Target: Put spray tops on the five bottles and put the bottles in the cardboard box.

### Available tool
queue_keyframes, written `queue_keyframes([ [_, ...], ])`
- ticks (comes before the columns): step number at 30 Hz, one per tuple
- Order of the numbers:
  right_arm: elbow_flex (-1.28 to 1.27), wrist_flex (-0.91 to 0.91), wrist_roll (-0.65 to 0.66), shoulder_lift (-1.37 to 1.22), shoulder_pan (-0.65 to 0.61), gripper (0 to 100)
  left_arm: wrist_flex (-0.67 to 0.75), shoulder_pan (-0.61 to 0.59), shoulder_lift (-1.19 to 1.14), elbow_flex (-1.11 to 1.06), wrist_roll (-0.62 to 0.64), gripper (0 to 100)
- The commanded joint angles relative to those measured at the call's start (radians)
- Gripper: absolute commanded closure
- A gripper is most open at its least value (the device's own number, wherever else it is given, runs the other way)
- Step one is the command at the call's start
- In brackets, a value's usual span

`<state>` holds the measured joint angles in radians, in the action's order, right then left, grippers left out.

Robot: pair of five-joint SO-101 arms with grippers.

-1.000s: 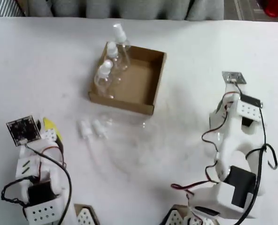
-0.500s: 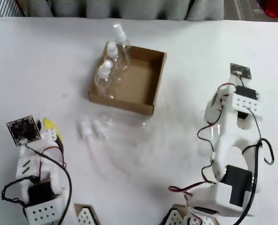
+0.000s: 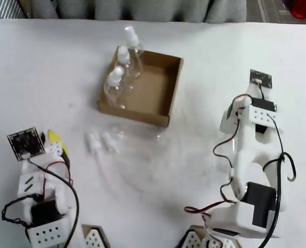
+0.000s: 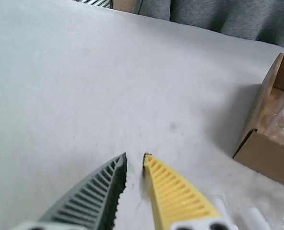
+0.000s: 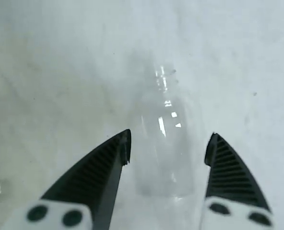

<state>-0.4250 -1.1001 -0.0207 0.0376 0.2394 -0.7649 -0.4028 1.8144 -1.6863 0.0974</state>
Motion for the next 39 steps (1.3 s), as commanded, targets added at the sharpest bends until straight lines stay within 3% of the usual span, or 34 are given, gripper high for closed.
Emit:
queue_keyframes([
  [1,0.012,0.022,-0.008,0.013,-0.010,76.6,0.029,-0.005,0.018,0.032,0.008,93],
  [4,0.014,0.050,-0.008,0.005,-0.012,73.2,0.029,-0.004,0.018,0.031,0.008,93],
  [39,0.006,0.105,0.098,-0.114,-0.013,73.3,0.029,0.027,0.018,0.026,0.006,93],
])
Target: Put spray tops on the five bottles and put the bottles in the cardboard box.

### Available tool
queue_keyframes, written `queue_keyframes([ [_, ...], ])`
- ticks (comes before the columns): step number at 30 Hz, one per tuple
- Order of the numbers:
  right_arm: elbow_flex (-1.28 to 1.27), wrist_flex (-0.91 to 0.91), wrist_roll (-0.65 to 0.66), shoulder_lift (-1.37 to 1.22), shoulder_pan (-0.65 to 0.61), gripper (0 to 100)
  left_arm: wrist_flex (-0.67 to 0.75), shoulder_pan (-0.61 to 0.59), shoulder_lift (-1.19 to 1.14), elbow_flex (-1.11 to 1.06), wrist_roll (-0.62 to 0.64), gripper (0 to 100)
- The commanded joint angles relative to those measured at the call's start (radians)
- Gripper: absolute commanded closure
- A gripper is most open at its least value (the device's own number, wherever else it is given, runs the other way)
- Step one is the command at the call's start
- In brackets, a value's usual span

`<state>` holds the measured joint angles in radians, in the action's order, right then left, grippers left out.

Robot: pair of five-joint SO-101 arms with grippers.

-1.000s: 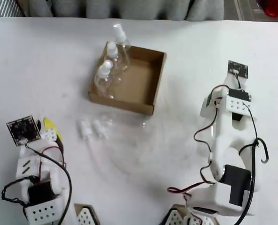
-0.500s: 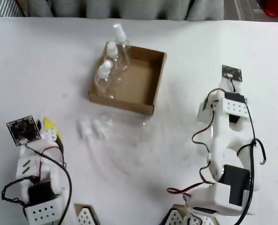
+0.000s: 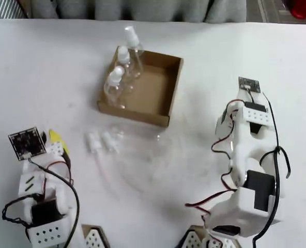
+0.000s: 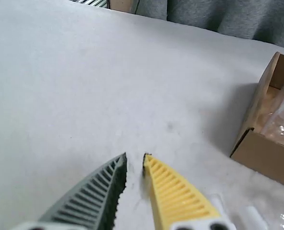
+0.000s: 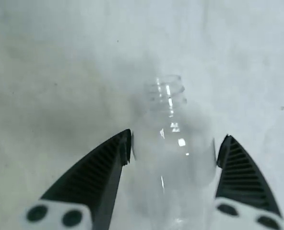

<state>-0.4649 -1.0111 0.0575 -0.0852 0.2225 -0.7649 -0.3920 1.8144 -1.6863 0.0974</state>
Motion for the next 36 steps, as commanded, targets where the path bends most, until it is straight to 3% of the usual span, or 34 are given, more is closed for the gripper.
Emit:
queue_keyframes([
  [1,0.046,0.018,0.020,0.007,0.005,73.4,0.029,0.016,0.018,0.026,0.006,93],
  [3,0.046,0.018,0.021,0.004,0.005,74.6,0.029,0.016,0.018,0.026,0.006,93],
  [9,0.040,0.071,0.017,0.001,0.024,93.1,0.029,0.016,0.018,0.026,0.006,93],
  [13,0.038,0.074,0.021,0.007,0.021,98.4,0.029,0.016,0.018,0.026,0.006,93],
  [18,0.040,0.074,0.020,0.001,0.021,97.1,0.029,0.016,0.018,0.026,0.006,93],
  [25,0.043,0.045,0.017,0.010,-0.007,75.4,0.029,0.016,0.018,0.026,0.006,93],
  [36,0.064,-0.004,-0.020,0.096,-0.012,78.0,0.029,0.018,0.018,0.026,0.006,93],
])
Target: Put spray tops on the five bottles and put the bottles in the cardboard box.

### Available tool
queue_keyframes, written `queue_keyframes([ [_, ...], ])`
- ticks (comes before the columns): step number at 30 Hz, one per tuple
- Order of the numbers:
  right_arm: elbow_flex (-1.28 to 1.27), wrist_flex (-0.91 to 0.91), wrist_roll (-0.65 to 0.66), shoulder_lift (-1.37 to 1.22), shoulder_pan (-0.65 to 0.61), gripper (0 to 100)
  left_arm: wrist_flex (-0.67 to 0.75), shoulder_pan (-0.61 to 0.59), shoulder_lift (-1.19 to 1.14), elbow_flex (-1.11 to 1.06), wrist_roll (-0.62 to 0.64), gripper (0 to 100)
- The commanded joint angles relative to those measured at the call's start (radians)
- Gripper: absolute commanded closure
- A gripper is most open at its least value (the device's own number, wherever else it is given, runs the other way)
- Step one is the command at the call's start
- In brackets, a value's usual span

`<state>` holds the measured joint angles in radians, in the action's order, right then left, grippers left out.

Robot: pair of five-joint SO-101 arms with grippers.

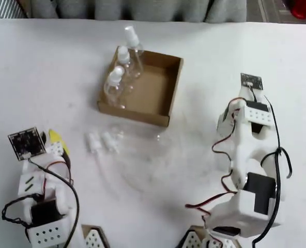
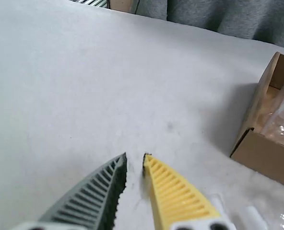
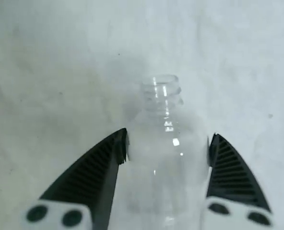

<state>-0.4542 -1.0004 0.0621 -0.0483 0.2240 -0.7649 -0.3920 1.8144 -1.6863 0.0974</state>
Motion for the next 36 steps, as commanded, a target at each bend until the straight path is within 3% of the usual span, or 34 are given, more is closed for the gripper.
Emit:
queue_keyframes([
  [1,0.054,-0.015,-0.029,0.061,-0.013,78.0,0.029,0.018,0.018,0.026,0.006,93],
  [11,0.032,-0.008,-0.028,0.059,-0.013,77.7,0.029,0.018,0.018,0.026,0.006,93],
  [16,0.032,-0.008,-0.028,0.059,-0.027,71.4,0.029,0.018,0.018,0.026,0.006,93],
  [36,0.028,-0.010,-0.028,0.059,-0.033,75.1,0.029,0.018,0.018,0.026,0.006,93],
])
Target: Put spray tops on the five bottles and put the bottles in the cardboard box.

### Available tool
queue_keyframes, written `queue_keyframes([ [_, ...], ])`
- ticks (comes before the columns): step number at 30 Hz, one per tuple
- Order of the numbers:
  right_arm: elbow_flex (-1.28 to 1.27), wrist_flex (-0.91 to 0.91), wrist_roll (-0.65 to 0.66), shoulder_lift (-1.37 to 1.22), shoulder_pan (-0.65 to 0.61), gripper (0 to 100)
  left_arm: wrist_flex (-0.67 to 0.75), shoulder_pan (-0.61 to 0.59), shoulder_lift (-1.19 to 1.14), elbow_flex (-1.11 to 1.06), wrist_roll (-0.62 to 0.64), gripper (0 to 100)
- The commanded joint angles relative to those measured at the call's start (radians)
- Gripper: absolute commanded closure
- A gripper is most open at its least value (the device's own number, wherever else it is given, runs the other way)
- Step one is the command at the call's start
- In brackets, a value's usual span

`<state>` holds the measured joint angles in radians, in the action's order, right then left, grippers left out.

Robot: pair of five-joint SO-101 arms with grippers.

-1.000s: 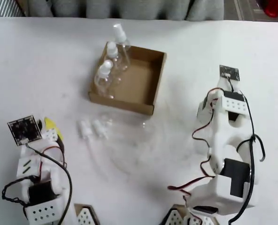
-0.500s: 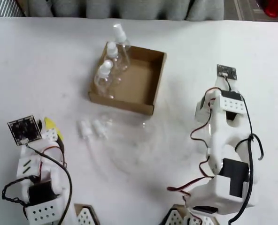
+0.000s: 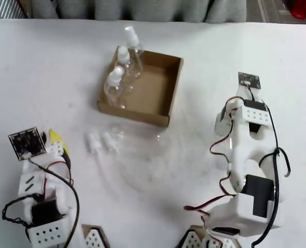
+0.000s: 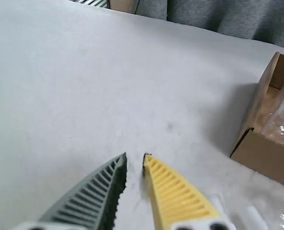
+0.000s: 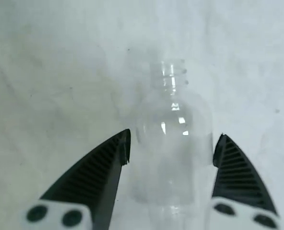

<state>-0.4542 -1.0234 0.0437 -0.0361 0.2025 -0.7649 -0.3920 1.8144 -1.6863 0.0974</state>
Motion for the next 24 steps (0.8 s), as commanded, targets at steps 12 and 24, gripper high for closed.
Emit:
queue_keyframes([
  [12,0.084,0.008,0.017,-0.030,-0.010,72.4,0.029,0.018,0.018,0.026,0.006,93],
  [24,0.086,0.018,0.078,-0.035,-0.016,72.2,0.029,0.018,0.018,0.026,0.006,93],
])
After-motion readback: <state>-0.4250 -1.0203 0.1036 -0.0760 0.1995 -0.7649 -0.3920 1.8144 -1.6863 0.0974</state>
